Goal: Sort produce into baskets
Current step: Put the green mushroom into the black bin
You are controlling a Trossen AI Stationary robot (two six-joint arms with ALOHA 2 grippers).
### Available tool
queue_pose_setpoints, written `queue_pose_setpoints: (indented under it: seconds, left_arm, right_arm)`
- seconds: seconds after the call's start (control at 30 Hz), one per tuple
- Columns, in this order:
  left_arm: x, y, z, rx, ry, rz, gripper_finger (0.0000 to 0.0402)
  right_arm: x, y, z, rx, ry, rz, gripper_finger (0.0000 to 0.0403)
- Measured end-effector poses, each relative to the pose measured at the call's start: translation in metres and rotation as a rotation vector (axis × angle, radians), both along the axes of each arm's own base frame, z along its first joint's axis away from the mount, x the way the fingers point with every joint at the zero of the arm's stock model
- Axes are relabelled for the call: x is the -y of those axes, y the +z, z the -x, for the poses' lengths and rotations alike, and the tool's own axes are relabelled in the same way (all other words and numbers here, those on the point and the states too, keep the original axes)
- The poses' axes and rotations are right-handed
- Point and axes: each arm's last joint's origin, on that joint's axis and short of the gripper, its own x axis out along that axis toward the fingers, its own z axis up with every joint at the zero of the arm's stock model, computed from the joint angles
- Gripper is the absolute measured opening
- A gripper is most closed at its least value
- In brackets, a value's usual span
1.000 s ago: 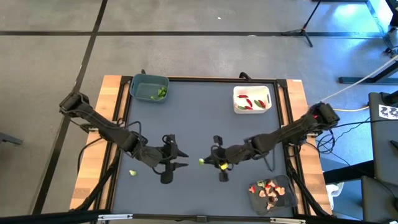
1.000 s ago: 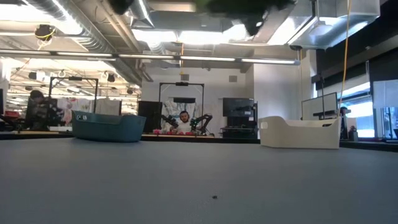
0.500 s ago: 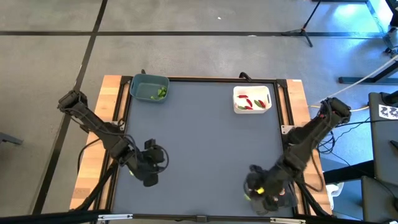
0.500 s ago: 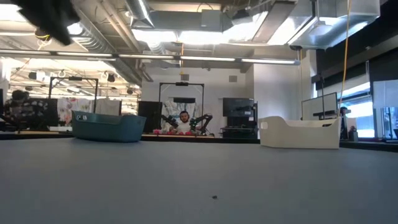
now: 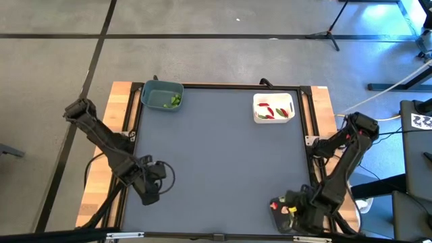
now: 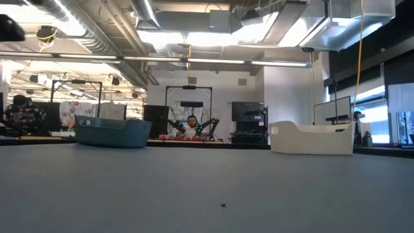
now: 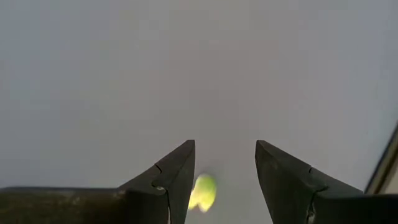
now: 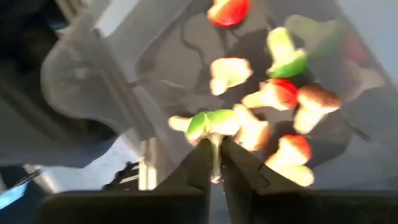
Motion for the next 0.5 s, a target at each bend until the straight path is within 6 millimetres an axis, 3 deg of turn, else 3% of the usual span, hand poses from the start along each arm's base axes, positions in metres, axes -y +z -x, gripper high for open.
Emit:
queue_pose_setpoints:
  seconds: [0.3,0.5]
  left_arm:
    - [0.014,-0.021,0.008,-0.221,-0.109,-0.012,0.0163]
    - [0.026,-0.035,0.013,-0.273,-0.188,-0.062,0.0163]
  right_arm:
    - [0.003,-0.003,0.001,-0.021,-0.002,0.046,0.0182]
    - [0.003,-0.003,0.001,-0.004,-0.002,0.054,0.0241]
